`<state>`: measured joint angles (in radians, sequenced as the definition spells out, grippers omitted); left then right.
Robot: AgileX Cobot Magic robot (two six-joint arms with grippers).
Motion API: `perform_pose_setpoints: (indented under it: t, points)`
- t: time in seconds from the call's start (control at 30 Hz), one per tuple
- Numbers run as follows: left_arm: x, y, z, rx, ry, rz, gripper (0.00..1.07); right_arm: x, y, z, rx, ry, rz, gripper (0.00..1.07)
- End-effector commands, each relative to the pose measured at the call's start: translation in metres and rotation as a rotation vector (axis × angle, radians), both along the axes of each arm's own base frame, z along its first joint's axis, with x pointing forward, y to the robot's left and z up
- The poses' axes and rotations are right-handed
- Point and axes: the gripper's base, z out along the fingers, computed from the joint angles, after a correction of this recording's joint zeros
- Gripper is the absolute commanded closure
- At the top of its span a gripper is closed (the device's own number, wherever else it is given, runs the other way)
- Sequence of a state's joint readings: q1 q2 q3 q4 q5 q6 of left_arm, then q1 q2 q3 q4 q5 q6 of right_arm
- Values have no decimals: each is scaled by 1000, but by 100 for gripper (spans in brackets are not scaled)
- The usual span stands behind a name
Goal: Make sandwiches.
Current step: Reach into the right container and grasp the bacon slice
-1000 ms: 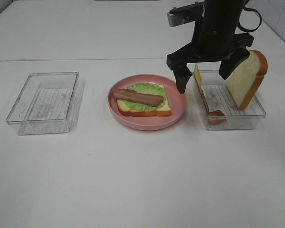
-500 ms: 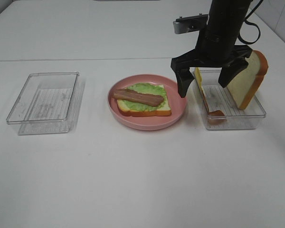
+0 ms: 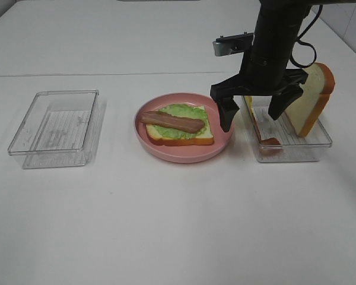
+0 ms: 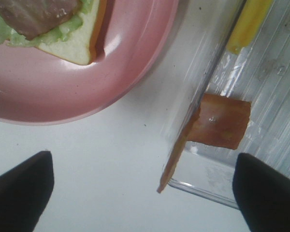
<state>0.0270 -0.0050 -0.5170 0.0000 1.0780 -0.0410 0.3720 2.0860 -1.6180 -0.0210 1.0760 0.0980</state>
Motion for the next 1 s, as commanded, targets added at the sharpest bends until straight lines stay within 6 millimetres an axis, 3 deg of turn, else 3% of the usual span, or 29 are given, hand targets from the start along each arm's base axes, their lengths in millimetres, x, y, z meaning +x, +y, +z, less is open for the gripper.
perform_pose_setpoints:
  t: [0.03, 0.37, 0.47, 0.5, 0.53, 0.57, 0.6, 0.63, 0.7, 1.0]
  points:
    - [-2, -1, 0, -7, -16, -3, 16, 2, -1, -4, -8, 3, 0, 17]
    - [-2, -1, 0, -7, -16, -3, 16, 3, -2, -13, -36, 17, 8, 19]
    - [-2, -1, 0, -7, -16, -3, 16, 3, -3, -15, -42, 23, 8, 31]
    - [-2, -1, 0, -7, -16, -3, 16, 4, -3, -15, -51, 19, -5, 48]
    - [-2, -1, 0, -7, -16, -3, 16, 4, -3, -15, -51, 19, -5, 48]
    - [-2, -1, 0, -7, -16, -3, 16, 4, -4, -15, -60, 20, -16, 59]
    - [-2, -1, 0, -7, -16, -3, 16, 4, -5, -15, -74, 21, -17, 81]
    - [-2, -1, 0, -7, -16, -3, 16, 4, -5, -15, -74, 21, -17, 81]
    - [-2, -1, 0, -7, -16, -3, 16, 3, -6, -15, -78, 27, -17, 105]
    - [-2, -1, 0, -7, -16, -3, 16, 4, -9, -15, -110, 12, -3, 107]
